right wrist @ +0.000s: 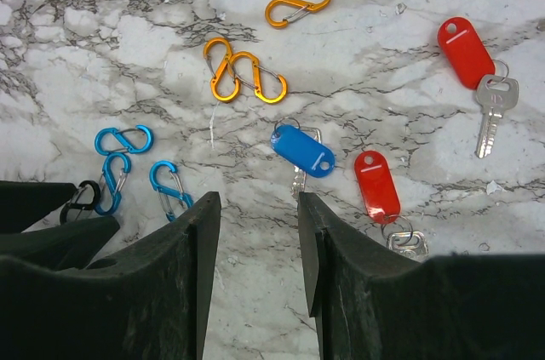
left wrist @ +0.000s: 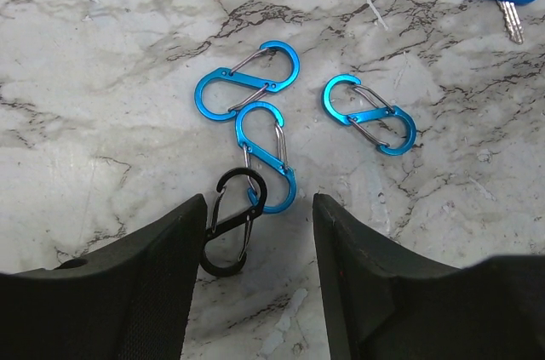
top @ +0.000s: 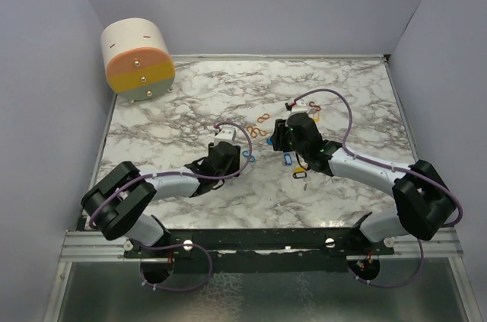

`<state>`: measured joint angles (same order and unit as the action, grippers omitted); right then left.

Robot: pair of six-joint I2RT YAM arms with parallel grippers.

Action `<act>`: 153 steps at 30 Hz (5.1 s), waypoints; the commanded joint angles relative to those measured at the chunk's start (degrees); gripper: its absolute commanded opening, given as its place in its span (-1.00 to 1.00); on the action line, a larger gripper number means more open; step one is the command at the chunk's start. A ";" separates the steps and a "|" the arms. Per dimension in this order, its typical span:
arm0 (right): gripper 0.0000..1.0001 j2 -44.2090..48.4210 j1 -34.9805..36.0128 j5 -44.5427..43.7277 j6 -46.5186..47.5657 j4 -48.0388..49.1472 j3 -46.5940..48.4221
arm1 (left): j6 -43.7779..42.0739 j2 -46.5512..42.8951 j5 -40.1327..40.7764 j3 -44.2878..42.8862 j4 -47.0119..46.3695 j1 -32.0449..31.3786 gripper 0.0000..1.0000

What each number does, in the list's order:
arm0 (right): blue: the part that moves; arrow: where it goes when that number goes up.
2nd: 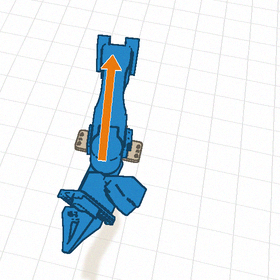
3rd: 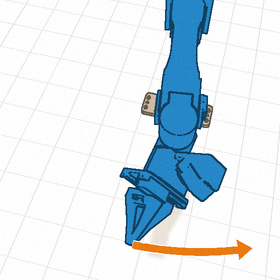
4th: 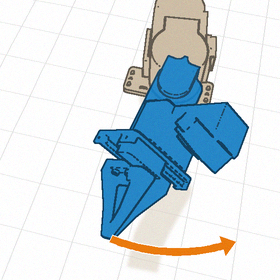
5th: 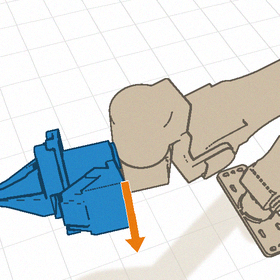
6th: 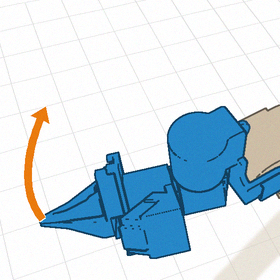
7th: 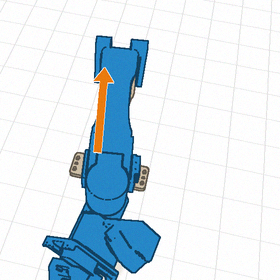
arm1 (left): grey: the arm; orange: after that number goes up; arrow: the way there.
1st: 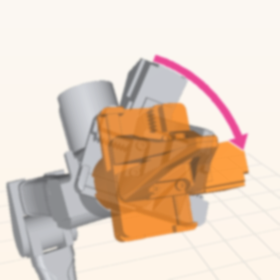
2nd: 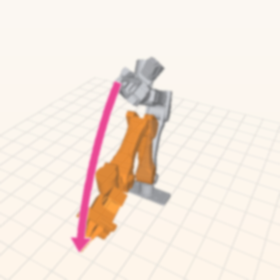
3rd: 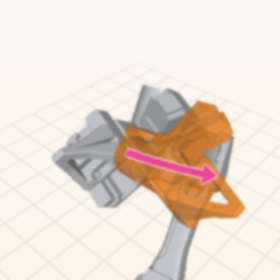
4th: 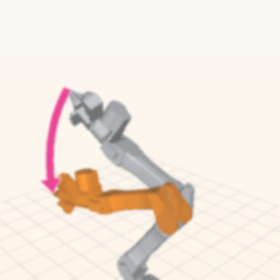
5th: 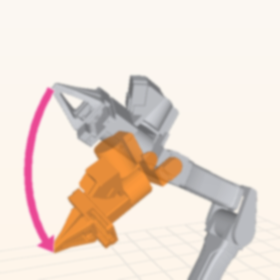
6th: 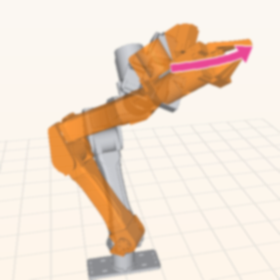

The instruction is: Put the keys on the keyring

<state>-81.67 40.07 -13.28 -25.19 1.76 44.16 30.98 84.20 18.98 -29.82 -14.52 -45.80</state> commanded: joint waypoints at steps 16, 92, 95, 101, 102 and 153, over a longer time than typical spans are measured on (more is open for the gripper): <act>-0.17 2.51 0.35 -2.25 0.49 1.57 -1.51 | 2.77 0.45 0.20 2.32 9.66 -1.56 -0.26; -0.18 9.59 0.27 -11.35 -12.86 -25.89 -5.76 | -4.99 1.21 -3.22 -13.18 10.60 -2.60 -1.00; -0.20 11.34 0.27 -11.15 -13.69 -27.74 -6.50 | -5.35 2.44 -4.18 -13.41 9.94 -2.61 -1.00; -0.29 11.43 0.27 -9.85 -15.02 -29.09 -7.35 | -5.50 3.63 -5.18 -14.06 9.52 -2.61 -1.00; -0.29 11.22 0.27 -10.03 -15.33 -29.09 -7.46 | -5.59 3.46 -5.12 -14.18 9.70 -2.57 -1.00; -0.98 16.55 0.35 7.56 7.45 -1.74 -10.15 | -5.85 -1.47 -6.31 -17.48 11.33 -3.23 -1.00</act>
<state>-63.90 40.07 -13.89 -22.11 -7.90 35.18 24.93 85.71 14.31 -45.52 -3.16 -48.27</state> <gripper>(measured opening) 0.012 0.021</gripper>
